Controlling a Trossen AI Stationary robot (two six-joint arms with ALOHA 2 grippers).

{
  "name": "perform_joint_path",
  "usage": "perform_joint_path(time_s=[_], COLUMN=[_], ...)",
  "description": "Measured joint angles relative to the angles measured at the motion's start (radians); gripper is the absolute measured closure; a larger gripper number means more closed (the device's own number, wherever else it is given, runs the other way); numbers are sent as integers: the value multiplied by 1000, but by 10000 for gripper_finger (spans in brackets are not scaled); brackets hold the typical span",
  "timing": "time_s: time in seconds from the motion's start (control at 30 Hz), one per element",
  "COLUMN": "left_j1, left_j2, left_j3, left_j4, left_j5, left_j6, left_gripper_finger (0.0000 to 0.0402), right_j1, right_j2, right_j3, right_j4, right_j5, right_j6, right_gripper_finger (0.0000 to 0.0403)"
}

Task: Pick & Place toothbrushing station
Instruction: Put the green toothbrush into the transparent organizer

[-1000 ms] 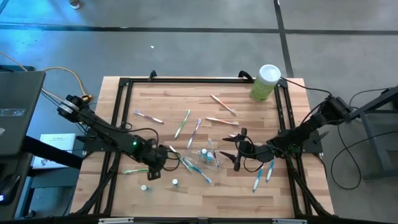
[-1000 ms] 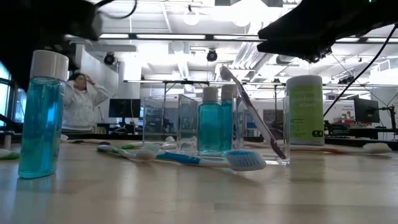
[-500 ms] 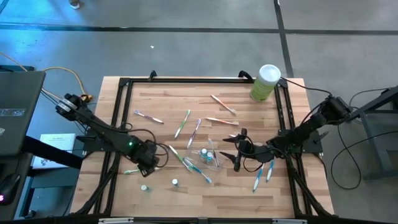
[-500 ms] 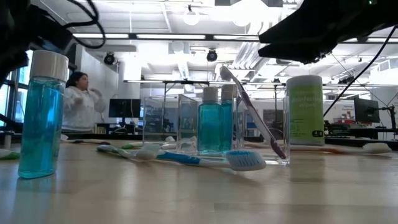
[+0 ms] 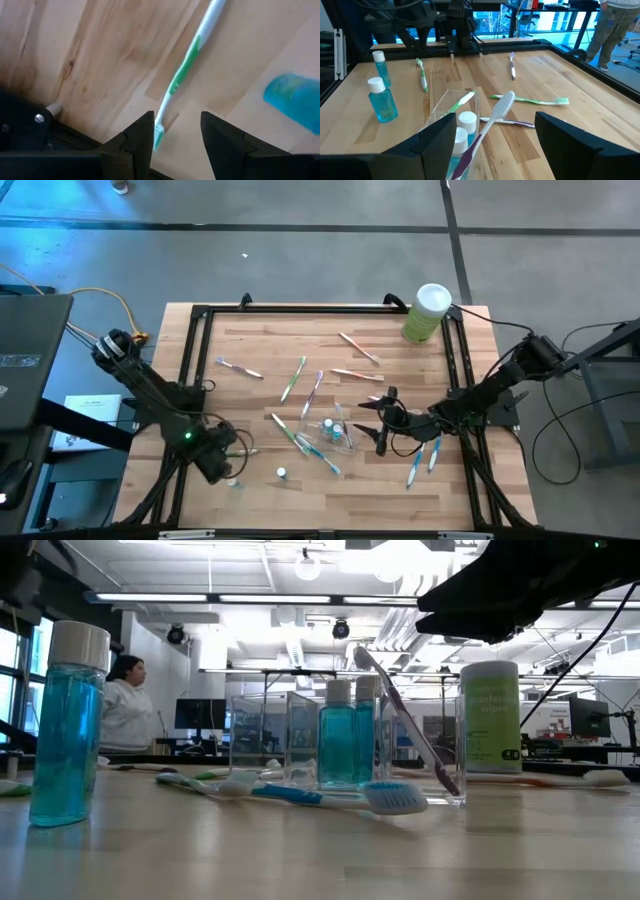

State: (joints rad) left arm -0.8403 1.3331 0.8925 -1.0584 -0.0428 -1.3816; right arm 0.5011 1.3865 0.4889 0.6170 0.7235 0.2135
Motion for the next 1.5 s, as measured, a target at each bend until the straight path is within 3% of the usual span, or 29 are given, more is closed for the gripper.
perform_joint_path(time_s=[0.17,0.27,0.43,0.93,1.1,1.5], left_j1=[-72,-73,-79,-76,-77,-76], left_j2=[6,7,24,164,164,164], left_j3=[0,0,0,0,0,-25], left_j4=[0,-9,-18,-32,-30,16], left_j5=[-92,-81,-51,74,50,53], left_j6=[-18,-160,-245,-153,-141,-119], left_gripper_finger=[248,248,248,248,248,248], right_j1=[0,0,0,1,1,1], right_j2=[0,0,0,0,0,0], right_j3=[0,0,0,0,0,0], right_j4=[5,7,7,8,13,24], right_j5=[0,-1,-22,-25,-78,-91], right_j6=[1,13,22,27,27,30], right_gripper_finger=[153,158,160,160,160,160])
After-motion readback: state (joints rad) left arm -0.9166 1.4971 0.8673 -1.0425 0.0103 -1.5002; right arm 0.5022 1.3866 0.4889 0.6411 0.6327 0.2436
